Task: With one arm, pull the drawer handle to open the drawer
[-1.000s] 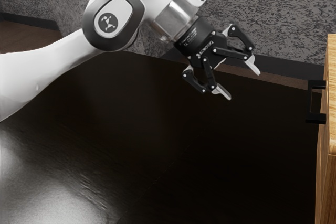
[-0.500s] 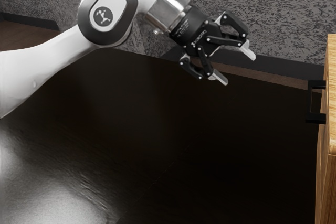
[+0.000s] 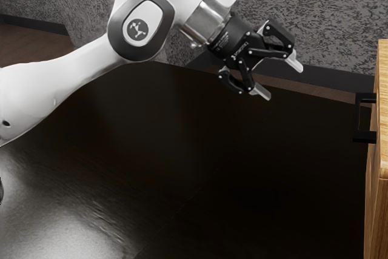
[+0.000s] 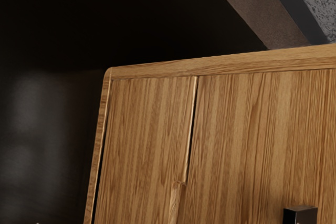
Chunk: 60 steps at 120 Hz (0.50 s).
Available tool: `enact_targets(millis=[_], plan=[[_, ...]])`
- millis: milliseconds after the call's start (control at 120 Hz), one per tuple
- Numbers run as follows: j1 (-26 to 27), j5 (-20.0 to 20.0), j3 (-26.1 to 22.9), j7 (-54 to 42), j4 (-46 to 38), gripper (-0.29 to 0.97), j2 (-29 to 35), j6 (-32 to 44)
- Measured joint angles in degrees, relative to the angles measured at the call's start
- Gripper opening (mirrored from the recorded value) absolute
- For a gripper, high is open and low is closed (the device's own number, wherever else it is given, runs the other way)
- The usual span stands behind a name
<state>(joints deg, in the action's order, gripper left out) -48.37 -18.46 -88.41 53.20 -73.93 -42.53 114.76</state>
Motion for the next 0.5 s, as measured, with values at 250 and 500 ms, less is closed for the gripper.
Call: enact_targets(millis=[250, 500], plan=[[3.64, -0.11, 2.42, -2.28, 1.33, 0.61, 1.19, 1.25], [22.06, 3.18, 19.54, -4.7, 19.26, 0.63, 2.03, -5.24]])
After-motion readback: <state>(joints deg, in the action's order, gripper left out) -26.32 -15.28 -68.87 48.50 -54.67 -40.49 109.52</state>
